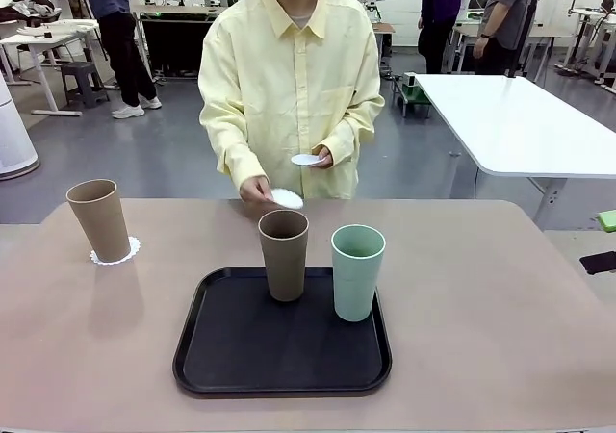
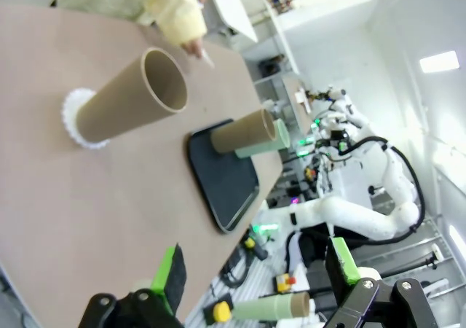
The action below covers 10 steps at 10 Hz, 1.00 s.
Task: Place coasters on the table and set cups on them.
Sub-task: Take one Reusable plastic cup from the Flat Tray and place it on a coaster set by the human.
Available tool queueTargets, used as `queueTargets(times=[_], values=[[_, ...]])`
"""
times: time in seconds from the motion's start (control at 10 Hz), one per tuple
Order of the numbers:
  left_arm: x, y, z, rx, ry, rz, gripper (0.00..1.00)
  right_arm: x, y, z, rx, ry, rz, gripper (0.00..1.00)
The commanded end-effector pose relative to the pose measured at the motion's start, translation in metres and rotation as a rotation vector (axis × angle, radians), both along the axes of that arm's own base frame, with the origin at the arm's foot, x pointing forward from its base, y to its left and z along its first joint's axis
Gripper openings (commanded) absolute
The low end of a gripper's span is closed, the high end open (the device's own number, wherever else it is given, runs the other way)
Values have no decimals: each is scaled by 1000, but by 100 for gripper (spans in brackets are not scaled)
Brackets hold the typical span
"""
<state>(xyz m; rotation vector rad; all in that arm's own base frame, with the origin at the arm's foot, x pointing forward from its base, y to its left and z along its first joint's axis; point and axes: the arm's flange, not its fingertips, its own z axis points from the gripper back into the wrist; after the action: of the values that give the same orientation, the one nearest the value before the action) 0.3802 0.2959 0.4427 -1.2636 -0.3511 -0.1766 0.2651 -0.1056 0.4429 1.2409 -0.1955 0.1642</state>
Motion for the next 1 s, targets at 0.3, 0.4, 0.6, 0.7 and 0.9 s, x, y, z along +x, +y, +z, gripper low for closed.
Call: queueTargets(times=[0.3,0.4,0.6,0.7,0.9], values=[[-2,1,1,1,1,6,100,1,-1,0,17,-12,5,100],[-2,1,1,1,1,6,100,1,-1,0,17,-12,5,100],[-2,1,1,1,1,6,100,1,-1,0,17,-12,5,100],[-2,1,1,1,1,6,100,1,-1,0,17,-12,5,100],[-2,1,1,1,1,6,100,1,-1,0,17,-12,5,100]])
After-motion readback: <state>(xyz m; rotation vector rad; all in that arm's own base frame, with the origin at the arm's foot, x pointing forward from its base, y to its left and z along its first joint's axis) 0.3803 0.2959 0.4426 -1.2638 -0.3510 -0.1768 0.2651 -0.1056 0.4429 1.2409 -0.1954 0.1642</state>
